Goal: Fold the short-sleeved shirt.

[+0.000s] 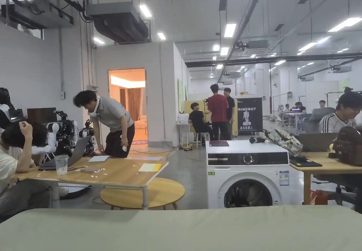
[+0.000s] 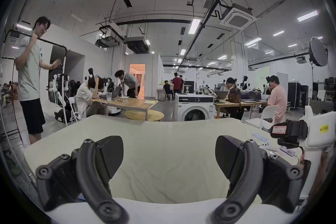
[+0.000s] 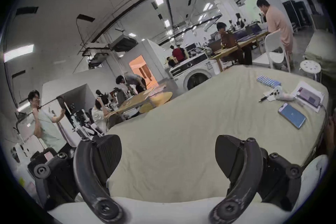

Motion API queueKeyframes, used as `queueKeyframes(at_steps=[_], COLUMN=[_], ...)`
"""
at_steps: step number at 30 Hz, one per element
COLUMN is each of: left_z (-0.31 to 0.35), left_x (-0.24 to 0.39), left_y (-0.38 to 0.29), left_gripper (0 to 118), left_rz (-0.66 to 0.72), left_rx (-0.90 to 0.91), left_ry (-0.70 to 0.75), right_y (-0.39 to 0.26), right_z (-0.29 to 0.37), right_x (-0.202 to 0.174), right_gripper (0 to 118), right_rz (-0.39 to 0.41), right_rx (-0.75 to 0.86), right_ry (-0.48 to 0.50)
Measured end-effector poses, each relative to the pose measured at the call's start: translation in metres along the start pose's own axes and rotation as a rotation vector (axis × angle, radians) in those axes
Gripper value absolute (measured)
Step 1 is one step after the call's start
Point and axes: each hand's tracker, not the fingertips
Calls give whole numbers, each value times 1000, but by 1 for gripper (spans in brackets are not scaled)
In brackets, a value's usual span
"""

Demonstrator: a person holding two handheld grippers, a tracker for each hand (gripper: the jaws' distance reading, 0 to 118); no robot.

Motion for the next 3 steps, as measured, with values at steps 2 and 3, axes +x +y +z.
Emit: queueKeyframes(at_steps=[2,3], left_z=[-2,-4], left_x=[0,-1], left_y=[-2,-3], left_gripper=[103,103], left_rz=[1,2], left_rx=[-6,-9], left_ry=[-1,-2], right_y=[0,-1], right_z=[-1,-2], right_x=[-2,-2], right_gripper=[105,105], right_rz=[3,3], right_rx=[-14,-6], right_ry=[5,14])
